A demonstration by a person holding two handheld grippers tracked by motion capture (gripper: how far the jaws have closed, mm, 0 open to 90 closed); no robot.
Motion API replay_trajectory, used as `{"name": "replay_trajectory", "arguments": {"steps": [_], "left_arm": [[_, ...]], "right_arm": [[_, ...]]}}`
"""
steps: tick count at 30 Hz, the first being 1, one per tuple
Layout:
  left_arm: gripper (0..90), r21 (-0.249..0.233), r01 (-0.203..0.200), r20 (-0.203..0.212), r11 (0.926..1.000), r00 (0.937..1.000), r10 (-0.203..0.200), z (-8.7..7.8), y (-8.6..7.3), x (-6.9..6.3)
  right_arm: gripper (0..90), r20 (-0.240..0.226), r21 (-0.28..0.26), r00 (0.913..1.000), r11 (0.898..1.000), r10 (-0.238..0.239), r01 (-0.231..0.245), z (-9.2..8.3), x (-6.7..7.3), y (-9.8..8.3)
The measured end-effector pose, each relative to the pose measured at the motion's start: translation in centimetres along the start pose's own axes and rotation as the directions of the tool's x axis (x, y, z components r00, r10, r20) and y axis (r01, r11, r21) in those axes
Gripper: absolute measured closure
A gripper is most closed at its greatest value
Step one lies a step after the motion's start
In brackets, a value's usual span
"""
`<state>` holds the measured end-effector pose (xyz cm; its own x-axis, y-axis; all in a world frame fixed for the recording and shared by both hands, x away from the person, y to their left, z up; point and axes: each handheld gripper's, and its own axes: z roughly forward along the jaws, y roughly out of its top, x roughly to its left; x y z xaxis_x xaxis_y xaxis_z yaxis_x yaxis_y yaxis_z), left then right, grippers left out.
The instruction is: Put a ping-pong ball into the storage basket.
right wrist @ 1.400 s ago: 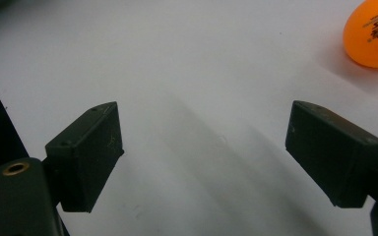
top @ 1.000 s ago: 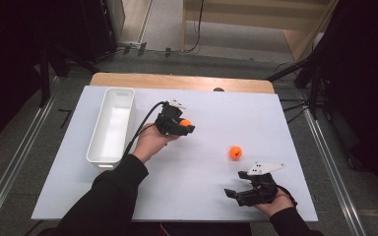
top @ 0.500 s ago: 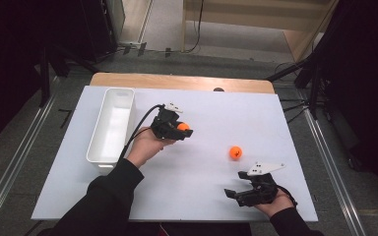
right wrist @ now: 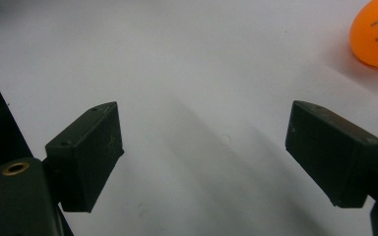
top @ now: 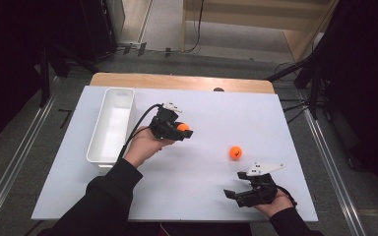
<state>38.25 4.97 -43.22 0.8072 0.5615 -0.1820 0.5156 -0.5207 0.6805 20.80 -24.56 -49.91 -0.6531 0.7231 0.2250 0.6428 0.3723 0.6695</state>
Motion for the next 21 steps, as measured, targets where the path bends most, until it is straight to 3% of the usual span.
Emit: {"name": "replay_trajectory", "arguments": {"steps": [9, 21], "left_arm": [[51.0, 0.009, 0.013, 0.007, 0.9999, 0.9999, -0.013, -1.2, 0.2, -0.1], [51.0, -0.007, 0.017, -0.014, 0.9998, 0.9997, -0.017, -3.3, 0.7, -0.1]], "right_arm": [[12.8, 0.005, -0.001, 1.0000, 1.000, 0.007, -0.007, 0.0, 0.0, 0.0], [12.8, 0.013, -0.007, 0.9999, 1.000, 0.004, -0.004, -0.1, -0.1, 0.0]]}}
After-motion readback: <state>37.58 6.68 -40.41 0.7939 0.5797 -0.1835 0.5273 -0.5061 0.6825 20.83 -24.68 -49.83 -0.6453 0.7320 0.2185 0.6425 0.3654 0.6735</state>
